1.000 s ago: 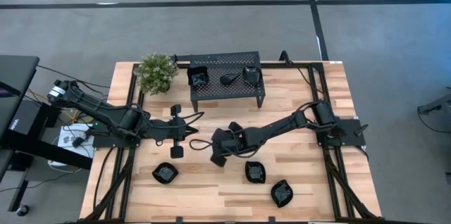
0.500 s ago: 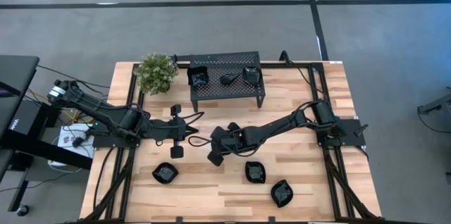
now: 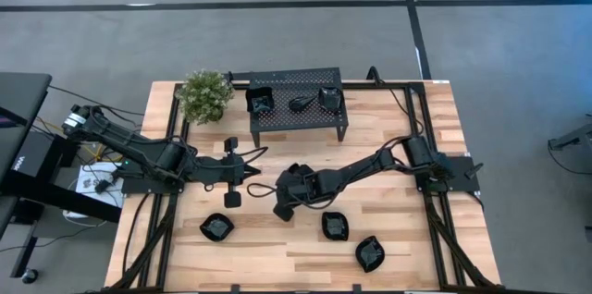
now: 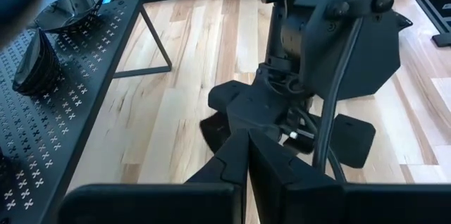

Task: Pick & Place Mini shaped plates
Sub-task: Stack the leaf shaped plate on top of the leaf shaped plate on the shelf

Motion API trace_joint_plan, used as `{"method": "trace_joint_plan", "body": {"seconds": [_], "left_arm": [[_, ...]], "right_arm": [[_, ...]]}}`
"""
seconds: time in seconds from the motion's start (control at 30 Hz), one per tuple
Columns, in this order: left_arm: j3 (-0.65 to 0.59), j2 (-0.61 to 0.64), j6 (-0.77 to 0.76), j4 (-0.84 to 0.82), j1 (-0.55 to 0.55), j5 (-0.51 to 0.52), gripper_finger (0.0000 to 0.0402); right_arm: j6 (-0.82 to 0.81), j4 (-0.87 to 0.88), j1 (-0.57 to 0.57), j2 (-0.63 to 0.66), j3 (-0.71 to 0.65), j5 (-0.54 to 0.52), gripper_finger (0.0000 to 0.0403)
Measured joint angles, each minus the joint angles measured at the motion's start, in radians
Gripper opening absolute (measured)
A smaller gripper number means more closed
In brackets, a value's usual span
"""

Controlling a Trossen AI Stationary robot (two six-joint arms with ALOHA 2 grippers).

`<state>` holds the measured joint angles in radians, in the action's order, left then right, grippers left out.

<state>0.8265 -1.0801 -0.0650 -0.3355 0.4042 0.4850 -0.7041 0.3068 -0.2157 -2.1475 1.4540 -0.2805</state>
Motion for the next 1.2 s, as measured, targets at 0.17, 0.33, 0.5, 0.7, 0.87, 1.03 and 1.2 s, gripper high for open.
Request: {"method": "trace_joint_plan", "body": {"seconds": [0.17,0.33,0.5,0.7,0.87,1.03,1.2], "left_arm": [[0.000,0.000,0.000,0.000,0.000,0.000,0.0012],[0.000,0.000,0.000,0.000,0.000,0.000,0.0012],[0.000,0.000,0.000,0.000,0.000,0.000,0.0012],[-0.006,0.000,0.000,0.002,0.000,0.000,0.0012],[-0.006,0.000,0.000,0.001,0.000,0.000,0.0012],[-0.006,0.000,0.000,0.002,0.000,0.000,0.0012],[-0.006,0.000,0.000,0.002,0.000,0.000,0.0012]], "right_arm": [[0.082,0.029,0.000,0.013,0.000,-0.007,0.0110],[0.205,0.110,-0.015,0.034,0.043,-0.033,0.0099],[0.259,0.276,-0.038,0.042,0.105,-0.124,0.0098],[0.174,0.341,-0.006,0.035,0.106,-0.107,0.0117],[0.187,0.362,0.009,0.032,0.106,-0.073,0.0136],[0.187,0.373,0.004,0.032,0.106,-0.057,0.0150],[0.183,0.377,0.006,0.032,0.072,-0.106,0.0151]]}}
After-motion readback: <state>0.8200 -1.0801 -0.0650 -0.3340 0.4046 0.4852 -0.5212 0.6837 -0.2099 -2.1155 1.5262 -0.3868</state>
